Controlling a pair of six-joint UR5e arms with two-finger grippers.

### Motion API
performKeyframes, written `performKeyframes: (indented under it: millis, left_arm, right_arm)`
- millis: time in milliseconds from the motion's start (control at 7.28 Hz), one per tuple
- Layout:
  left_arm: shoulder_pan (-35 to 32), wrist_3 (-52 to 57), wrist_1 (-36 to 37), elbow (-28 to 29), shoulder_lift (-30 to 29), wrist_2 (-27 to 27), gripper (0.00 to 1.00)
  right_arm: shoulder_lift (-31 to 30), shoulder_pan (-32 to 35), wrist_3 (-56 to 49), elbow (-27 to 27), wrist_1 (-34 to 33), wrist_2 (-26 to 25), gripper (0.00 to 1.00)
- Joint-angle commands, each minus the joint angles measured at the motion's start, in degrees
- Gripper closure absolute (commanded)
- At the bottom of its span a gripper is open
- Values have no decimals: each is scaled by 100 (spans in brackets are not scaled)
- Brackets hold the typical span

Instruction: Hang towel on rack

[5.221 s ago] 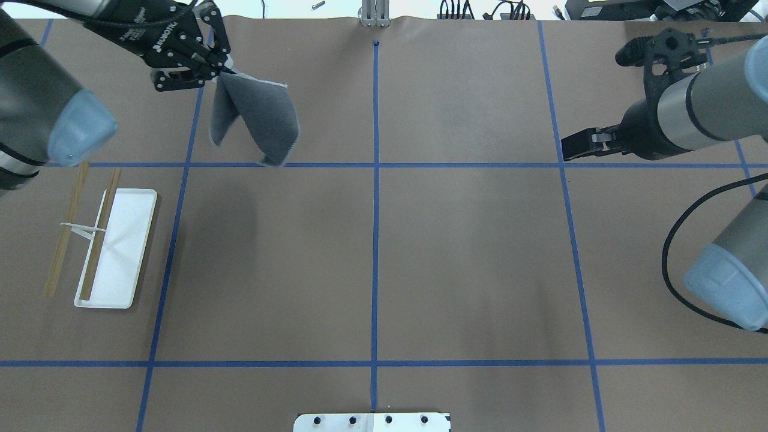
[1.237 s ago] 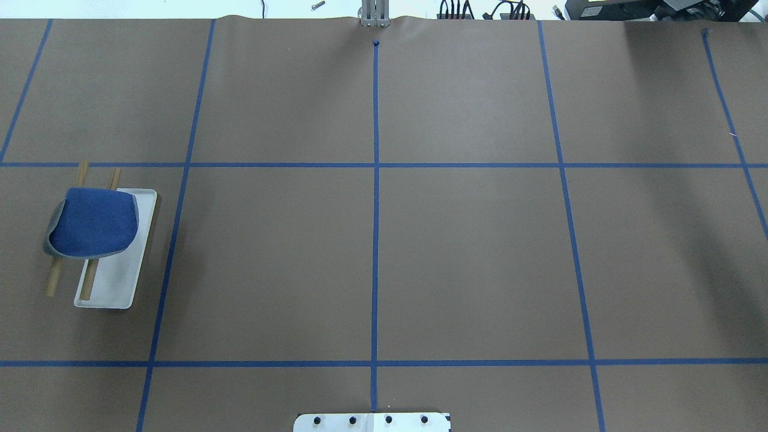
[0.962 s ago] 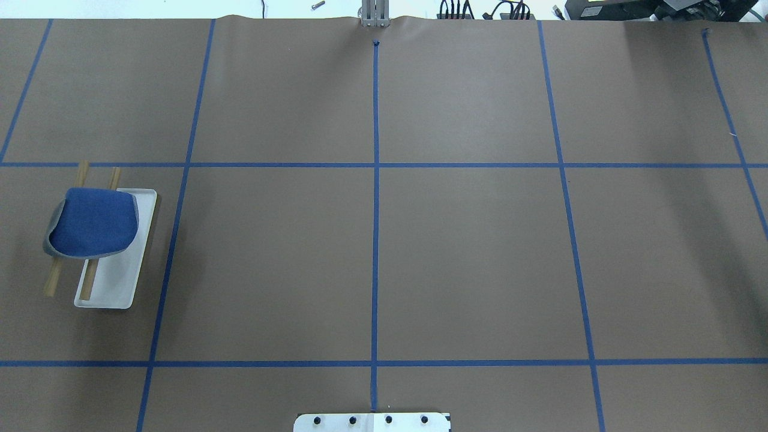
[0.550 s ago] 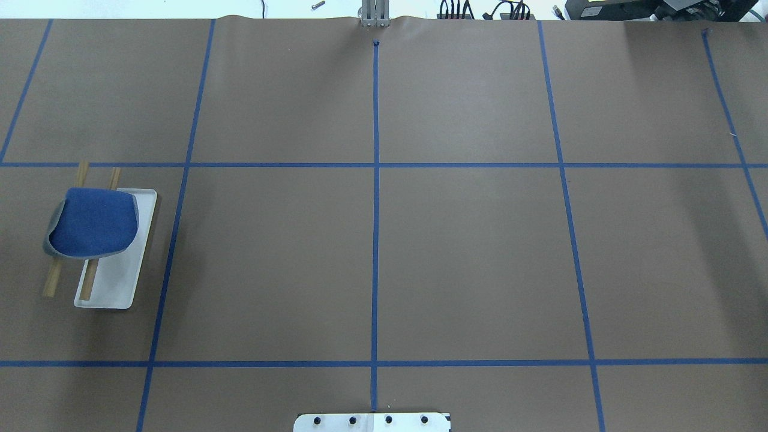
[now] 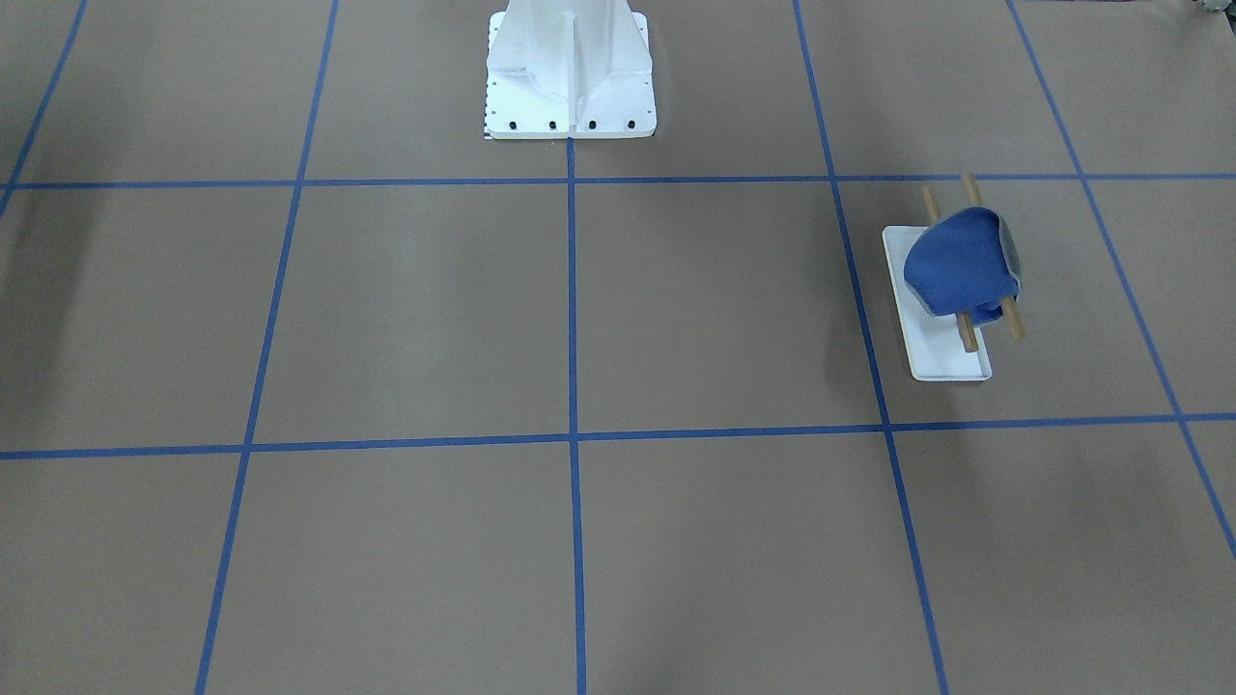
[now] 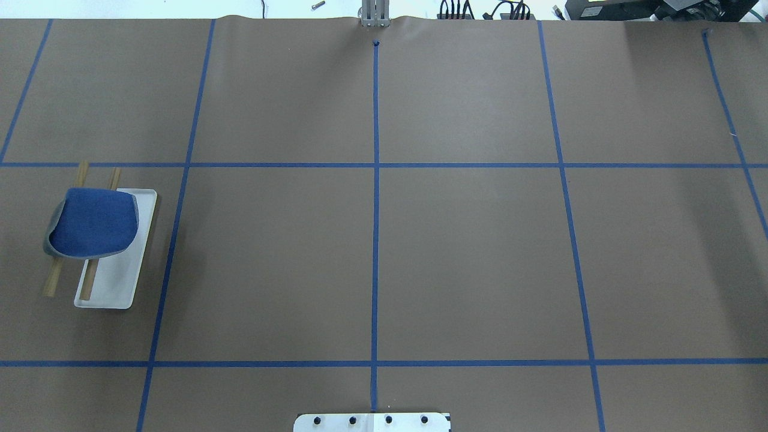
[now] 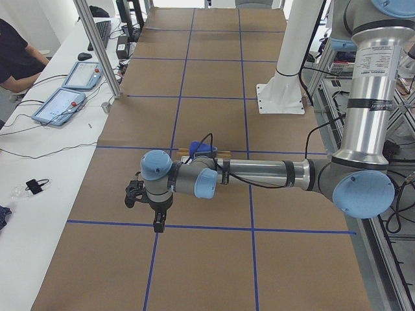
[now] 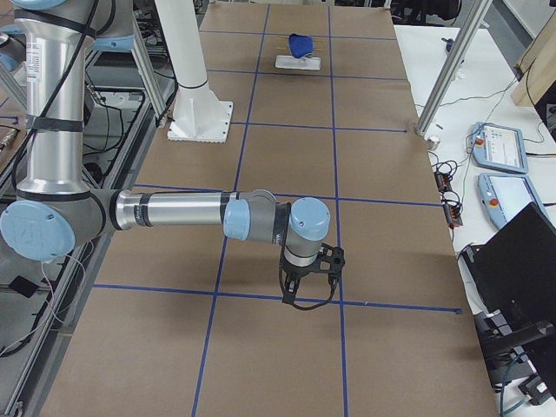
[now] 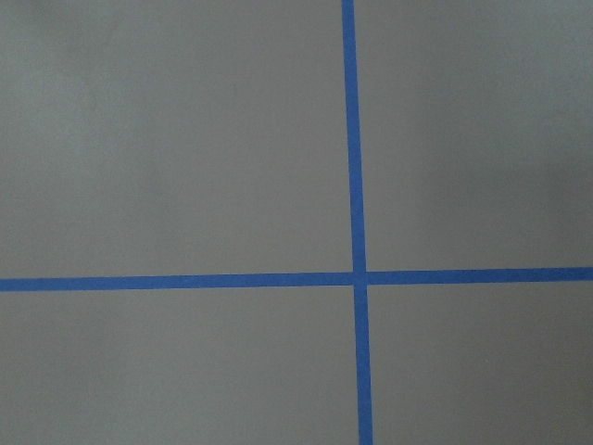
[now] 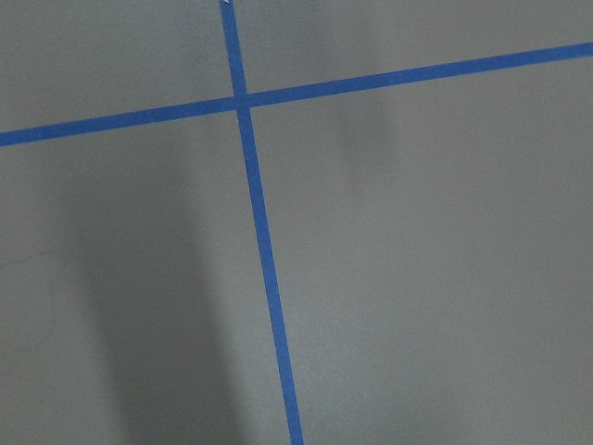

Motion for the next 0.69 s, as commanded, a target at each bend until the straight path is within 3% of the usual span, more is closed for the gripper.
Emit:
performKeyframes:
  millis: [0,550]
  left_arm:
    - [-71,110,194,-36,-68,-4,1]
    - [-71,101,195,-54,-59,-13,1]
  right_arm:
    - [-11,1,2,11,0,202,0]
    - [-3,1,46,37,0,202,0]
